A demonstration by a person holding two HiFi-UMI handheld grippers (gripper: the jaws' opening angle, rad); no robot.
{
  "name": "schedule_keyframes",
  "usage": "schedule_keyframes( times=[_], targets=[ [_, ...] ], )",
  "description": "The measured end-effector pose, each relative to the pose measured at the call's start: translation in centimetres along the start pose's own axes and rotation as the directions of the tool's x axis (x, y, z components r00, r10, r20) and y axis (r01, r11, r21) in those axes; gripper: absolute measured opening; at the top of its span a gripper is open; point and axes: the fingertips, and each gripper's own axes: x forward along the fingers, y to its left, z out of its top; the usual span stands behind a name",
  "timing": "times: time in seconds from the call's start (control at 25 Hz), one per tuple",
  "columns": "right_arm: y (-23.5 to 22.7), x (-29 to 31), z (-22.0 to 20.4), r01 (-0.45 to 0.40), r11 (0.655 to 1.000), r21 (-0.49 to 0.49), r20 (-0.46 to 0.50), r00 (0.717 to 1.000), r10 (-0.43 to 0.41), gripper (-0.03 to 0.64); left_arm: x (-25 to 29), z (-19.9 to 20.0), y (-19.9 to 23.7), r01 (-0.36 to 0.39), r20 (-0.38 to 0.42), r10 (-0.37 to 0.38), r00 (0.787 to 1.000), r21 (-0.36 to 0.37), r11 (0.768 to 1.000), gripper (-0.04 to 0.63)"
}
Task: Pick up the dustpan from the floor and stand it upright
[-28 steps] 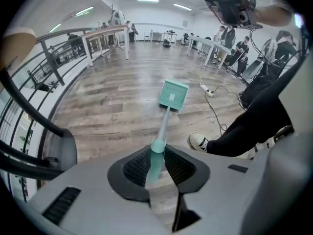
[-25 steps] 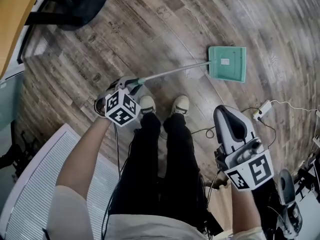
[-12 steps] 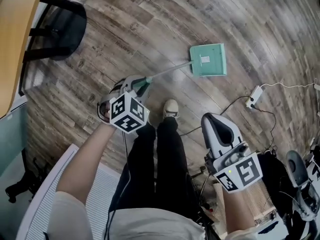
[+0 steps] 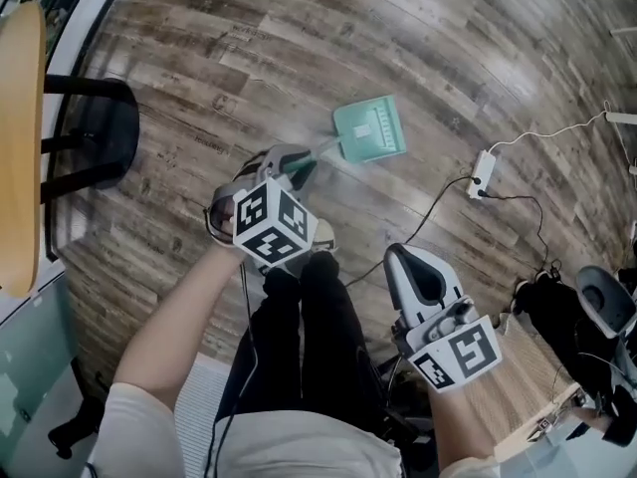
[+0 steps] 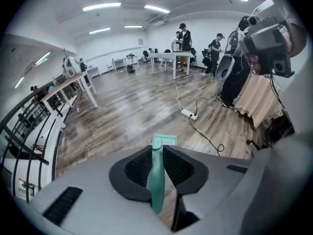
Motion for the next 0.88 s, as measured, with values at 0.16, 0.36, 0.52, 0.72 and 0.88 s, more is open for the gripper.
schedule_keyframes(
  times=[0.16,0.36,0.52,0.72,0.88],
  targets=[
    [-2.3,-2.9,-0.1,0.06,0.997,0.045,0.036,0.997,-0.061,0.026,2.0,5.6,-0.8,0.015,0.014,-0.016,1.0,0.059,0.998,0.087],
    [-4.5,-5.5,-1.0,0.112,0.989,0.099,0.063,0.991,-0.119,0.026,4.5,10.4,-2.1,0.028,0.011,-0.03,1.0,0.087,0.996,0.087],
    [-5.9,-6.9,-1.5,0.137,0.983,0.126,0.09,0.985,-0.149,0.026,6.1,13.0,-2.9,0.044,0.0,-0.044,0.999,0.086,0.995,0.087],
    [-6.7,-7.8,-1.6,0.155,0.976,0.154,0.112,0.979,-0.173,0.026,7.0,14.2,-3.3,0.058,-0.022,-0.057,0.998,0.08,0.995,0.087],
    [-7.0,-8.6,-1.1,0.161,0.973,0.165,0.126,0.975,-0.183,0.026,6.9,14.2,-3.0,0.053,-0.037,-0.05,0.998,0.082,0.995,0.087]
  ],
)
